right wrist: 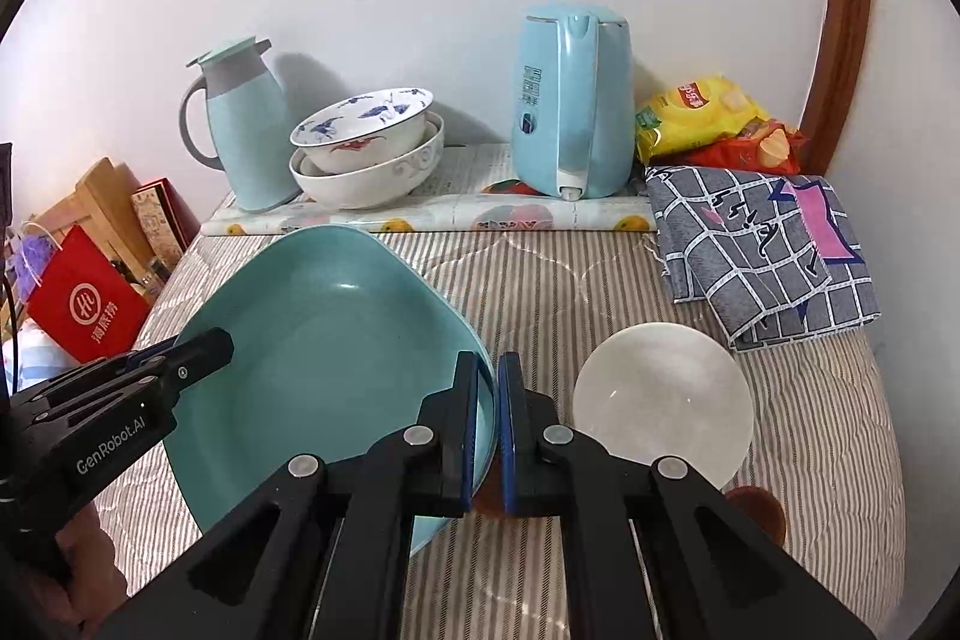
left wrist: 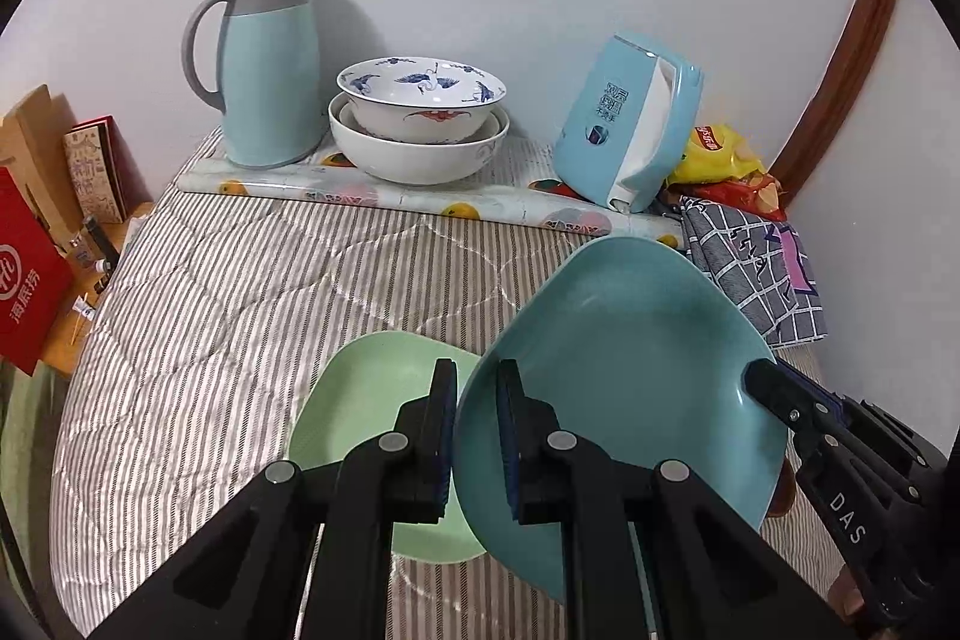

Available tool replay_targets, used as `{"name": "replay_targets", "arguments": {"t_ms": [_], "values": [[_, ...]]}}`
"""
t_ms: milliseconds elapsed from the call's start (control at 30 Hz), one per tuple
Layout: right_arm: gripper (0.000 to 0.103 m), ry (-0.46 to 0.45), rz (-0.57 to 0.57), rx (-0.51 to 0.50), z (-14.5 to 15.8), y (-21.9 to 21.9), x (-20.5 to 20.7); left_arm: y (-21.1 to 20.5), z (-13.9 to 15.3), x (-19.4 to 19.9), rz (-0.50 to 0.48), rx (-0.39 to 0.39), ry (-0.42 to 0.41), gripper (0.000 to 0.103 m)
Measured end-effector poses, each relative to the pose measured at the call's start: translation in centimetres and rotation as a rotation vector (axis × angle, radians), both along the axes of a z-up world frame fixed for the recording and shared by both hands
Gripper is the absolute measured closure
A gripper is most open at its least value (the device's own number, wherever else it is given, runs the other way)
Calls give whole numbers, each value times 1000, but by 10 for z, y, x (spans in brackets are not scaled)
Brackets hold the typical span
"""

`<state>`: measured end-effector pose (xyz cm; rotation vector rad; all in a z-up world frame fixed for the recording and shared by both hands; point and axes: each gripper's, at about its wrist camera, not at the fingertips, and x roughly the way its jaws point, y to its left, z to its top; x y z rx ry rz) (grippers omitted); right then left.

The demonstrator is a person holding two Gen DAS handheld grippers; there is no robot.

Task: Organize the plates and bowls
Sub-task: 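Lift the teal plate with the right gripper and carry it over the green plate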

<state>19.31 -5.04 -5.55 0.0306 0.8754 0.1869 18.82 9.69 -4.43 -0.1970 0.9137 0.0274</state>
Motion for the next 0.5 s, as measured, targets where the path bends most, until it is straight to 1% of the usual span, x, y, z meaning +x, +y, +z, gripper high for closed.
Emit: {"name": "replay_targets", "arguments": {"t_ms": [500], "values": [[96, -8, 9, 15, -1, 10, -7, 10, 2, -11, 19, 11, 0, 90]]}}
